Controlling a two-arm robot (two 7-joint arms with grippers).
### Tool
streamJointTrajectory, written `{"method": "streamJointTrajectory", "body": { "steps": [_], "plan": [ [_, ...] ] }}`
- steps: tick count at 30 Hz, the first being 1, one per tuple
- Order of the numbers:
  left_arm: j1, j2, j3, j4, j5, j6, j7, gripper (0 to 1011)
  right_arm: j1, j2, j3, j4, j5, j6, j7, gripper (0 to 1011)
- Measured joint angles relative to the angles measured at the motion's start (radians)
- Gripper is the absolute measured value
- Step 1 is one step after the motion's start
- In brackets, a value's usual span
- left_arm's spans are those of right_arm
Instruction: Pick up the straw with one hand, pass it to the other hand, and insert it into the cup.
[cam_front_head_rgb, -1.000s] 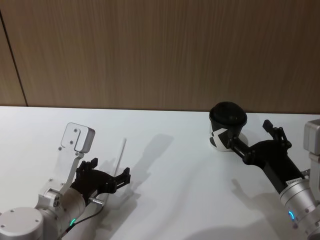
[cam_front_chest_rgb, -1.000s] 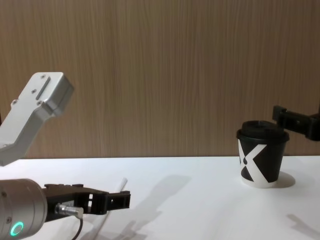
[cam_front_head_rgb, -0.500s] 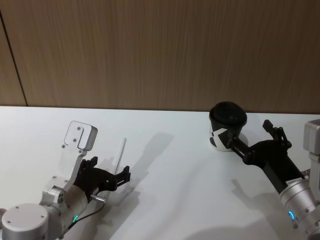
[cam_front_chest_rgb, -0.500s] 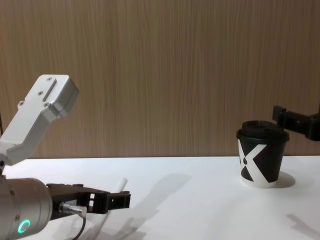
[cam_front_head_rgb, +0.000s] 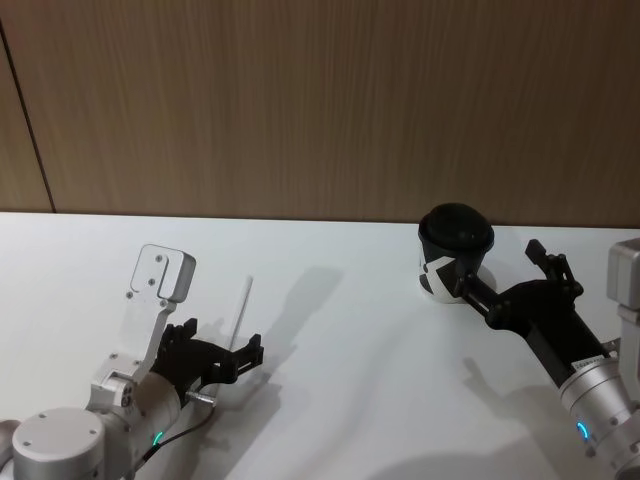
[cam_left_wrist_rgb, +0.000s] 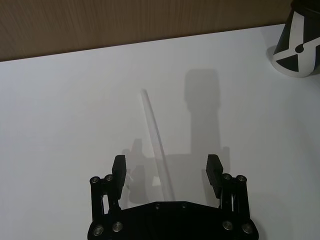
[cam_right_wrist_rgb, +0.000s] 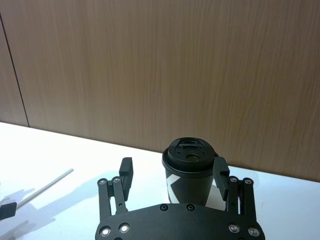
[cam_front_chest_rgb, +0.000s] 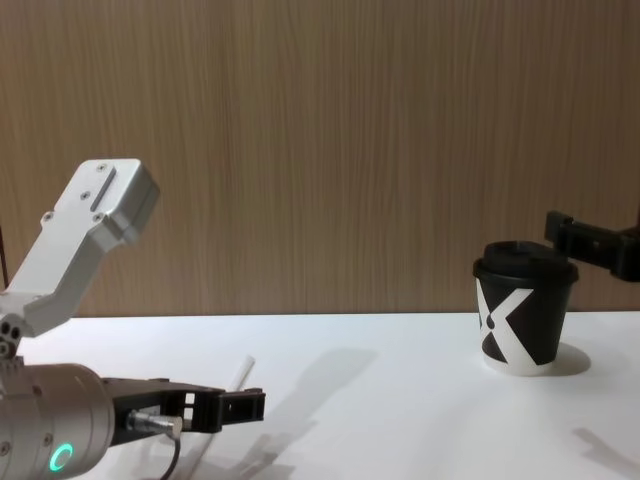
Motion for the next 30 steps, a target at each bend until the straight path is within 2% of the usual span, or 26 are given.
{"method": "streamJointTrajectory", "body": {
  "steps": [16,30],
  "plan": [
    [-0.012,0.014,0.011,-0.002,0.023,0.045,-0.023,1006,0.0,0.0,0.0,0.0,0.0,0.0,0.0,1001],
    [-0.01,0.007,0.009,0.002,0.034,0.045,-0.031,1006,0.0,0.0,0.0,0.0,0.0,0.0,0.0,1001]
  ]
}}
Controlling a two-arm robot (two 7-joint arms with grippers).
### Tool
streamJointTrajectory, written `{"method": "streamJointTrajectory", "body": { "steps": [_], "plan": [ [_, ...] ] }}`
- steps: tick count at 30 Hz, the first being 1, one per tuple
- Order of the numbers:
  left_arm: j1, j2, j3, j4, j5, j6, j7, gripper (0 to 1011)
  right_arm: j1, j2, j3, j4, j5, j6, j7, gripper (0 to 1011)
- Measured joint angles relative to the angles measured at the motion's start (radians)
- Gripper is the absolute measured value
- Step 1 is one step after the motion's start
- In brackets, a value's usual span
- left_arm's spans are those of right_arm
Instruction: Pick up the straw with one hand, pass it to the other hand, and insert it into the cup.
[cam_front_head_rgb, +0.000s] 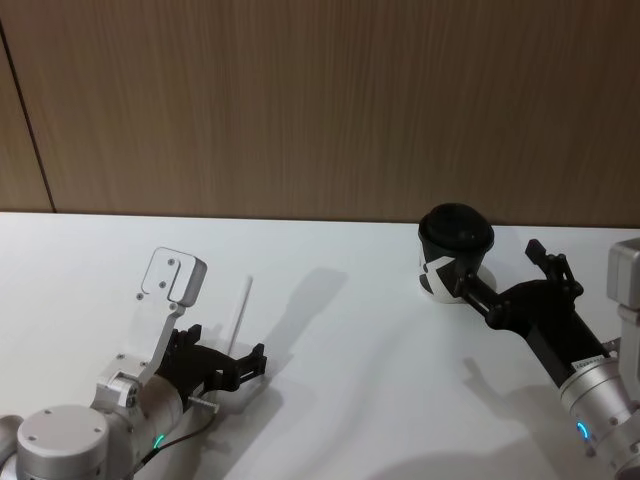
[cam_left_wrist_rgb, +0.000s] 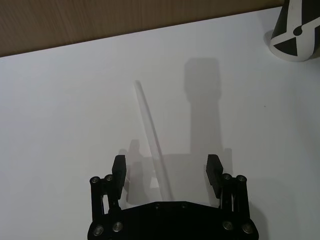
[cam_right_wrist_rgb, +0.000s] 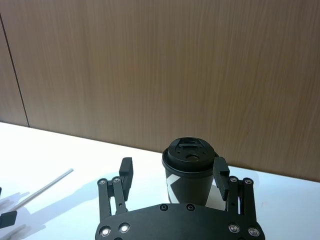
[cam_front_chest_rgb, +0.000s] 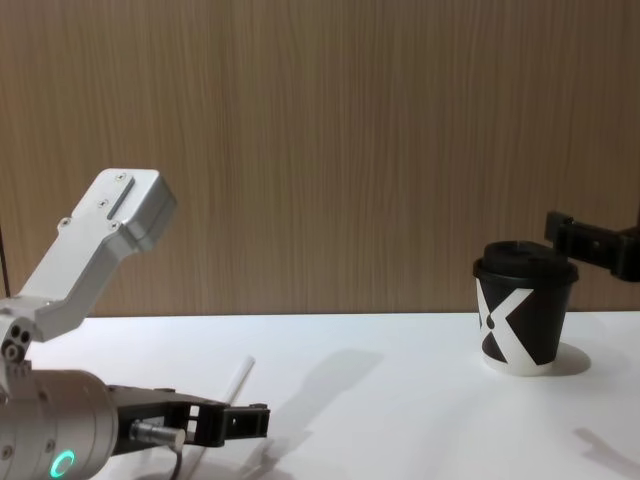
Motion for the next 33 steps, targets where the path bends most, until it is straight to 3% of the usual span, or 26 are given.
{"method": "streamJointTrajectory", "body": {
  "steps": [33],
  "plan": [
    [0.041,-0.062,-0.036,0.0,-0.005,-0.033,0.015,1006,0.0,0.0,0.0,0.0,0.0,0.0,0.0,1001]
  ]
}}
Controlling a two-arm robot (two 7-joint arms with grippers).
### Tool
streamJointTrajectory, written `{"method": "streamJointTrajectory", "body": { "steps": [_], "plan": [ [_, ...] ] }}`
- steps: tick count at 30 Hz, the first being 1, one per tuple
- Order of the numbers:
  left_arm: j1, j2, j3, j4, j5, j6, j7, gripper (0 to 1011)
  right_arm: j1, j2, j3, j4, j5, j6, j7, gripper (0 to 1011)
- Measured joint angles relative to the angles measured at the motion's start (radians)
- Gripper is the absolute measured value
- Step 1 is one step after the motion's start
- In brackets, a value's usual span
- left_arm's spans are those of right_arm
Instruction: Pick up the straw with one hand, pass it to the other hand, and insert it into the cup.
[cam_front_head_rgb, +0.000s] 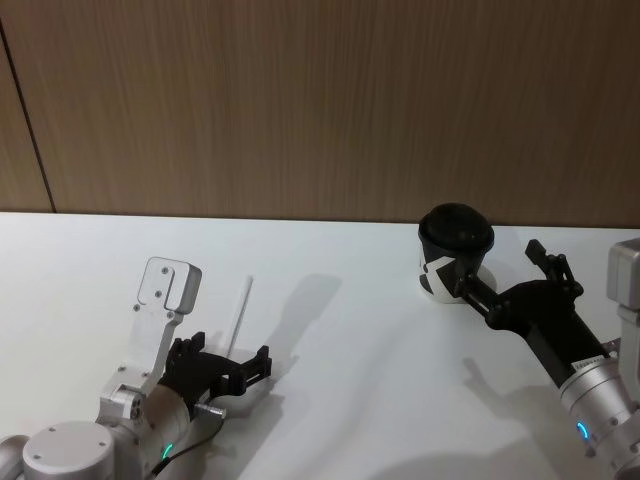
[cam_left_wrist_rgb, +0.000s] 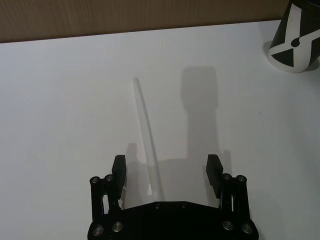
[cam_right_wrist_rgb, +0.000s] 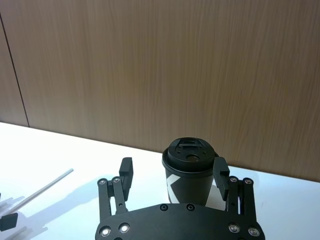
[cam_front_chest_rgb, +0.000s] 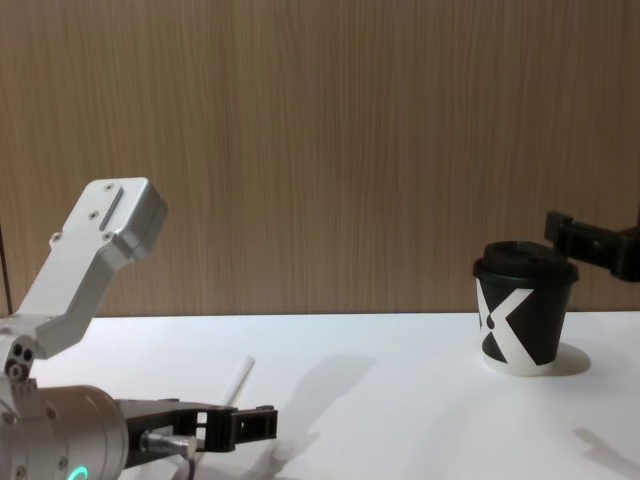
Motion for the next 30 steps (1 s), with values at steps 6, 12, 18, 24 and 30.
{"method": "streamJointTrajectory", "body": {
  "steps": [6,12,18,24,30],
  "plan": [
    [0.005,-0.006,-0.001,-0.004,0.006,0.008,0.001,1006,0.0,0.0,0.0,0.0,0.0,0.0,0.0,1001],
    [0.008,-0.011,-0.002,-0.005,0.011,0.012,0.002,1006,0.0,0.0,0.0,0.0,0.0,0.0,0.0,1001],
    [0.011,-0.017,-0.005,-0.005,0.016,0.013,0.003,1006,0.0,0.0,0.0,0.0,0.0,0.0,0.0,1001],
    [0.016,-0.025,-0.009,-0.004,0.019,0.013,0.004,1006,0.0,0.0,0.0,0.0,0.0,0.0,0.0,1001],
    [0.018,-0.03,-0.011,-0.004,0.021,0.013,0.004,1006,0.0,0.0,0.0,0.0,0.0,0.0,0.0,1001]
  ]
}}
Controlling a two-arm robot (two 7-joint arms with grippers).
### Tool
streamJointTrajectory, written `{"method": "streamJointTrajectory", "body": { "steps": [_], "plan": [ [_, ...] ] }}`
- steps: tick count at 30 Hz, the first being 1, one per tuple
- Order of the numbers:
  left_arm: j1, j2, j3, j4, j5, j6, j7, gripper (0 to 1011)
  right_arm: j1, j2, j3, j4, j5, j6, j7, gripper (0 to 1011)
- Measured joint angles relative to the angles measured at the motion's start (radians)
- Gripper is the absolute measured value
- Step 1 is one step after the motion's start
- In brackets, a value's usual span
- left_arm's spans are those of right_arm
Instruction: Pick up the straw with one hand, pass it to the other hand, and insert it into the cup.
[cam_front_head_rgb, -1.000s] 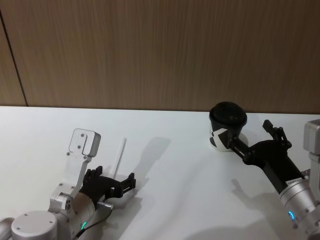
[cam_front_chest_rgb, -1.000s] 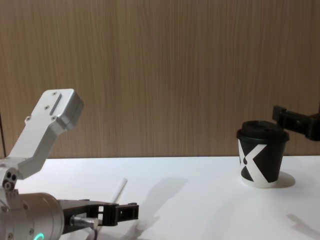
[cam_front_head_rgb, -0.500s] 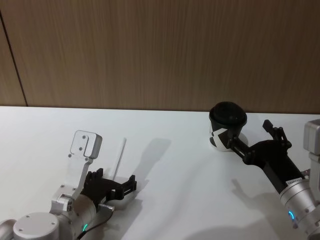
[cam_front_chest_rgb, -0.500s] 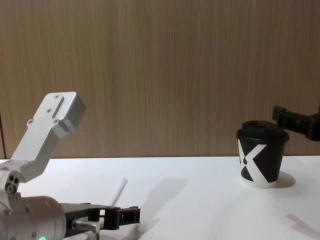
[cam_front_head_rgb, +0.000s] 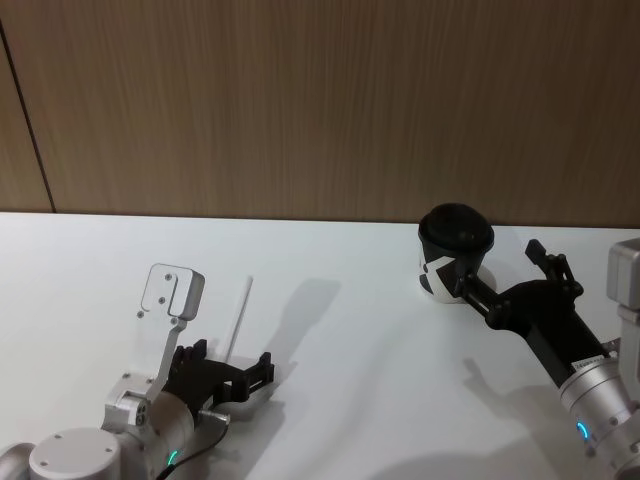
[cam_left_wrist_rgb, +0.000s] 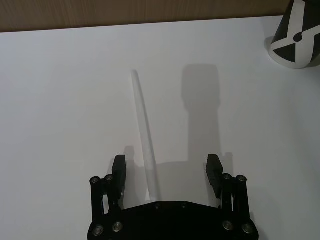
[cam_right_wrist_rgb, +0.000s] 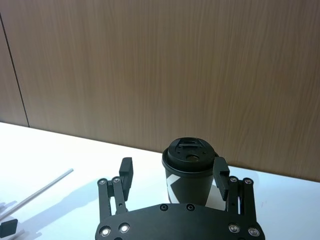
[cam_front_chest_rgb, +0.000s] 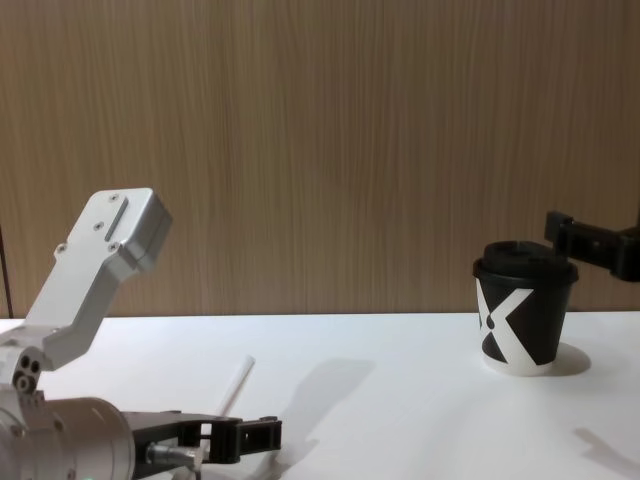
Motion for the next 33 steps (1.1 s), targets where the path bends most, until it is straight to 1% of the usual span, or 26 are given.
{"method": "streamJointTrajectory", "body": {
  "steps": [7,11,14,15,16,18,23,26,27,29,30,32,33],
  "plan": [
    [0.002,-0.004,-0.002,0.001,0.002,0.001,0.0,1006,0.0,0.0,0.0,0.0,0.0,0.0,0.0,1001],
    [0.002,-0.005,-0.003,0.001,0.002,0.001,0.0,949,0.0,0.0,0.0,0.0,0.0,0.0,0.0,1001],
    [0.003,-0.006,-0.003,0.002,0.003,0.001,0.0,873,0.0,0.0,0.0,0.0,0.0,0.0,0.0,1001],
    [0.003,-0.006,-0.004,0.002,0.003,0.001,0.0,821,0.0,0.0,0.0,0.0,0.0,0.0,0.0,1001],
    [0.003,-0.006,-0.004,0.002,0.003,0.001,0.0,821,0.0,0.0,0.0,0.0,0.0,0.0,0.0,1001],
    [0.003,-0.007,-0.004,0.002,0.003,0.001,0.0,764,0.0,0.0,0.0,0.0,0.0,0.0,0.0,1001],
    [0.004,-0.007,-0.004,0.002,0.003,0.001,0.0,588,0.0,0.0,0.0,0.0,0.0,0.0,0.0,1001],
    [0.004,-0.007,-0.004,0.002,0.003,0.001,-0.001,528,0.0,0.0,0.0,0.0,0.0,0.0,0.0,1001],
    [0.004,-0.008,-0.004,0.002,0.003,0.001,-0.001,466,0.0,0.0,0.0,0.0,0.0,0.0,0.0,1001],
    [0.004,-0.008,-0.004,0.002,0.003,0.001,-0.001,423,0.0,0.0,0.0,0.0,0.0,0.0,0.0,1001],
    [0.004,-0.008,-0.004,0.002,0.003,0.001,-0.001,362,0.0,0.0,0.0,0.0,0.0,0.0,0.0,1001],
    [0.004,-0.008,-0.004,0.002,0.003,0.001,-0.001,318,0.0,0.0,0.0,0.0,0.0,0.0,0.0,1001],
    [0.004,-0.008,-0.004,0.002,0.003,0.001,-0.001,257,0.0,0.0,0.0,0.0,0.0,0.0,0.0,1001]
  ]
}}
